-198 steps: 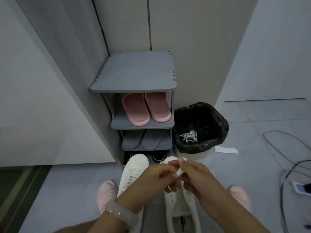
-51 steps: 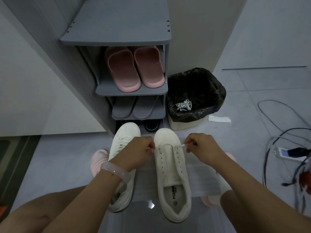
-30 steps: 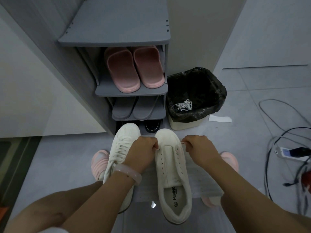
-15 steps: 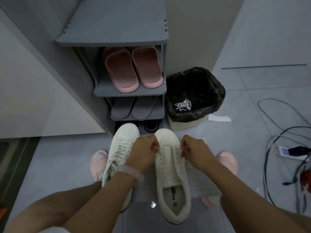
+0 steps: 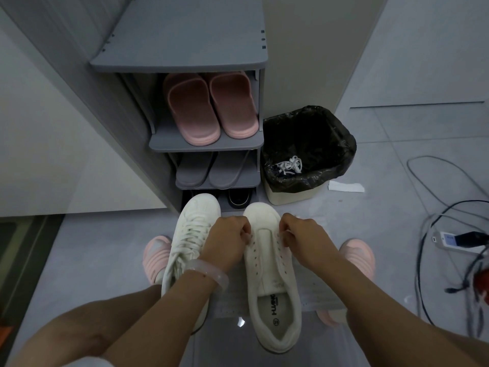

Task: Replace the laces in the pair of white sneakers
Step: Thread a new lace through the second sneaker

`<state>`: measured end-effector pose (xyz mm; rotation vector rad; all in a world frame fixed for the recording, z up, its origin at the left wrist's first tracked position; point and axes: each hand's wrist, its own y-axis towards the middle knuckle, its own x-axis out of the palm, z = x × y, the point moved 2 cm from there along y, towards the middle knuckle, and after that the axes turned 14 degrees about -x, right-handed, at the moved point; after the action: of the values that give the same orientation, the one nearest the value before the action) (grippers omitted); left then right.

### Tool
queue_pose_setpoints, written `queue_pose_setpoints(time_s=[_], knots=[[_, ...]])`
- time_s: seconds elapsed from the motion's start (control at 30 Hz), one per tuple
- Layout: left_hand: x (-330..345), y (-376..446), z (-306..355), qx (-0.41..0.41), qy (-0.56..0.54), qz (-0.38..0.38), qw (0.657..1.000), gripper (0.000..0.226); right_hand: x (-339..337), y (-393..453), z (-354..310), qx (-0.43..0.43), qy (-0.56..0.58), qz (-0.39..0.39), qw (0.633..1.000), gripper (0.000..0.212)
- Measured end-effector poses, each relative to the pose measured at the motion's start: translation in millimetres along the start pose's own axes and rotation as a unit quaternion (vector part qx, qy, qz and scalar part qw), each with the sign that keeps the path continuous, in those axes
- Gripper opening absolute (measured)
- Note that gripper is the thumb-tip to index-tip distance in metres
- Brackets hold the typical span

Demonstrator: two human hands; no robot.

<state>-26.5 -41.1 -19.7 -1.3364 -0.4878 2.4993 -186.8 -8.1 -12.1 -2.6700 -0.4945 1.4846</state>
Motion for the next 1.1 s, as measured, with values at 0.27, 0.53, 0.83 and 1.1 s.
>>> queue_pose_setpoints(time_s=[0.27, 0.53, 0.83, 1.1], knots=[[4.2, -1.9, -2.6, -0.051, -0.002, 0.054, 0.997, 0.015, 6.3, 1.4, 5.3, 0.063, 0.055, 0.060, 0.995, 0.018], [11.2, -9.7, 6.6, 0.021, 0.144, 0.068, 0.987, 0.017, 10.8, 0.3, 1.0, 0.016, -0.025, 0.034, 0.999, 0.017], [13.4, -15.1, 17.5, -0.012, 0.132, 0.008, 0.991, 0.018, 18.9, 1.9, -14.4, 0.038, -0.076, -0.007, 0.996, 0.034], [5.1, -13.9, 11.4, -0.018, 0.090, -0.004, 0.996, 0.004, 15.2, 2.8, -14.0, 0.039, -0.080, -0.007, 0.996, 0.027]])
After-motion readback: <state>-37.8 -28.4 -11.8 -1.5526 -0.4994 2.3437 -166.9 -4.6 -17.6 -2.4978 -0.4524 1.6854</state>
